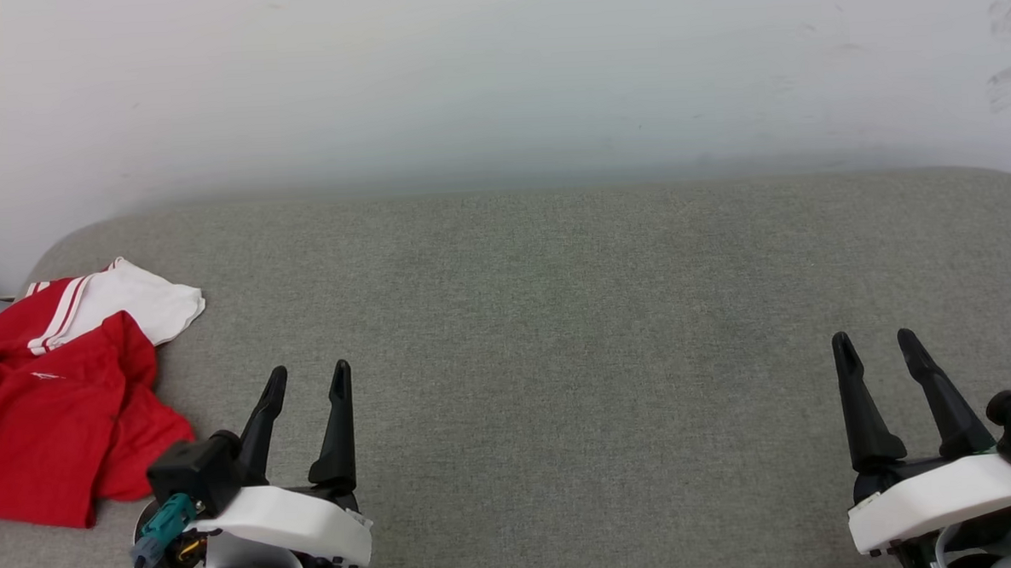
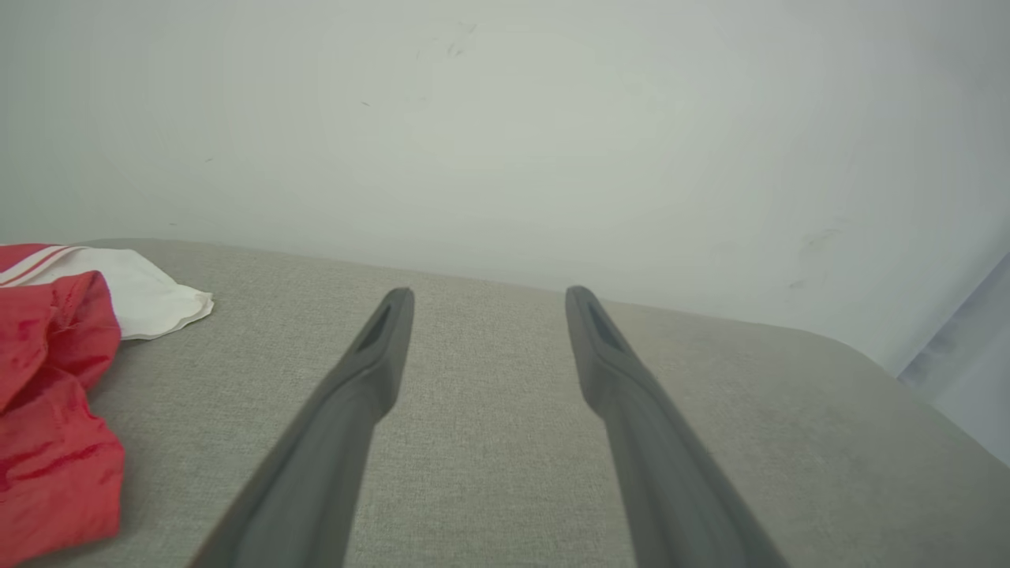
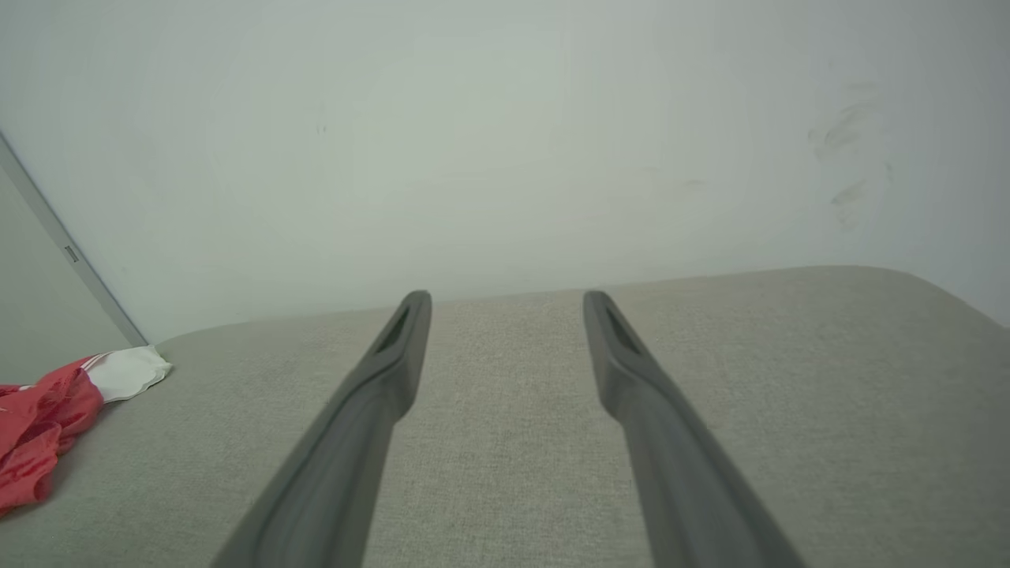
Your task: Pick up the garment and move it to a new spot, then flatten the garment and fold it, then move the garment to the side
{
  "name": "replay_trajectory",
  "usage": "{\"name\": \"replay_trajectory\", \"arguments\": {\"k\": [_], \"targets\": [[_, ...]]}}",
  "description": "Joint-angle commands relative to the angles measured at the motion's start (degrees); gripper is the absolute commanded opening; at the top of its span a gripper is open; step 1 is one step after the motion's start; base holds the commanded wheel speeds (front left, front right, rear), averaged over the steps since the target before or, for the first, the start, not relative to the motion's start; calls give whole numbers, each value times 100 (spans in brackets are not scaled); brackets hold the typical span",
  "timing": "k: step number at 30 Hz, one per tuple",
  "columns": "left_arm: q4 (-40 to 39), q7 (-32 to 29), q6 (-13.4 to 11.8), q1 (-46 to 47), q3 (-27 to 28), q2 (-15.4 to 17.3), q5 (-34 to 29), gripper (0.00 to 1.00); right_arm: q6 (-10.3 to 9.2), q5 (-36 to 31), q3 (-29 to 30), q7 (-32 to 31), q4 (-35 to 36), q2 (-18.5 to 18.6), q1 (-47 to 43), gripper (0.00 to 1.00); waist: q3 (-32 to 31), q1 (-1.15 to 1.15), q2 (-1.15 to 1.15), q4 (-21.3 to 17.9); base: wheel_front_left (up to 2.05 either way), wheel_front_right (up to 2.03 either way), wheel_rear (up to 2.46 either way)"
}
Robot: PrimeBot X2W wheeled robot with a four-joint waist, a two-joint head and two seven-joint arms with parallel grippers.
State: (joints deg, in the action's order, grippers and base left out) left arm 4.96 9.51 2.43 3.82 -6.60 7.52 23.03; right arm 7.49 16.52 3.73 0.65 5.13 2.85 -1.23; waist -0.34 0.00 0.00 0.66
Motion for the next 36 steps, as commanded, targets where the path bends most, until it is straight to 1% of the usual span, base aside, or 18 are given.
{"name": "replay_trajectory", "arguments": {"k": [1, 13, 25, 30, 36], "targets": [[-14, 63, -43, 25, -14, 34, -163, 100, 0, -178, -3, 2, 99, 6, 9, 100, -3, 0, 0, -3, 0, 0, 0], [72, 223, -68, 37, -86, 33, -671, 100, 0, -658, 44, -9, 125, 6, -29, 100, 10, 0, 0, 21, 0, 0, 0], [150, 353, 6, 35, -65, -46, -1022, 100, -1, -1029, 69, 84, 158, 6, -87, 100, 23, 0, 0, 98, 0, 0, 0], [189, 406, 76, 83, -8, -97, -1141, 100, -1, -1127, 45, 128, 183, 5, -110, 100, 33, 0, 0, 322, 0, 0, 0], [239, 474, 96, 109, 66, -95, -1381, 100, -1, -1247, -23, 183, 199, 5, -114, 100, 26, 0, 0, 794, 0, 0, 0]]}}
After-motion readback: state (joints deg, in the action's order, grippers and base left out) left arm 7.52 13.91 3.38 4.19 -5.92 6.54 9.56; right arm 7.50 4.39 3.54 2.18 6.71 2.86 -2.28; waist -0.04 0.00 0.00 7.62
